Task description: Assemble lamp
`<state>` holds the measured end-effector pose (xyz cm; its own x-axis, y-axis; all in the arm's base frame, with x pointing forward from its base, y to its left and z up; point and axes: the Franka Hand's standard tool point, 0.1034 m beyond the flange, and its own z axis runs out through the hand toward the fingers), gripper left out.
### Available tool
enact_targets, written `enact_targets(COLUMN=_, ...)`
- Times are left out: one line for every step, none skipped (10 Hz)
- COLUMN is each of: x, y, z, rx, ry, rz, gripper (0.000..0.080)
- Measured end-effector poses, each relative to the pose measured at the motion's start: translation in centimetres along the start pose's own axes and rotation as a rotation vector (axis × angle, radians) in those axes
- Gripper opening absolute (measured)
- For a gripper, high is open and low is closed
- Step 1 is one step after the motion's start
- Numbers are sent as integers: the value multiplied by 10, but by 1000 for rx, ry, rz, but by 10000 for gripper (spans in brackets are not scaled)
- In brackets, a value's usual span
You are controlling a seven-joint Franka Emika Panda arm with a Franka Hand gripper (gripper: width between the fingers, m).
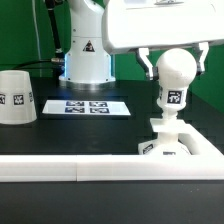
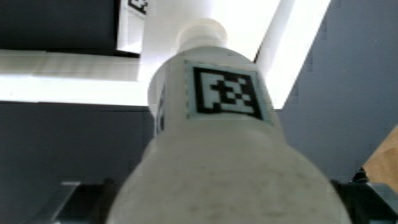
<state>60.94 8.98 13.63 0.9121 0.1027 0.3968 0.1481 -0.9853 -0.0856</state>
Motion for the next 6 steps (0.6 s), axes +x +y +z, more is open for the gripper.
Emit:
enact_targets(x=-3, y=-1, z=1, rx=0, ry=-3, rz=-1, gripper=579)
enact_targets(x=-6, y=-1, z=3, rx=0, ry=-7, rz=-1, gripper=579)
enact_targets(x=-7, y=-1, z=5, rx=0, ry=-8, rz=-2, gripper=579)
enact_targets(x=-9, y=-1, z=8, rx=-3, ry=-3, rz=-3, gripper=579)
enact_targets(x=-12, y=-2, z=11, rx=-5, ry=0, rz=-4, gripper=579)
enact_targets(x=-15, y=-2, z=13, rx=-9, ry=8, rz=-6, gripper=579)
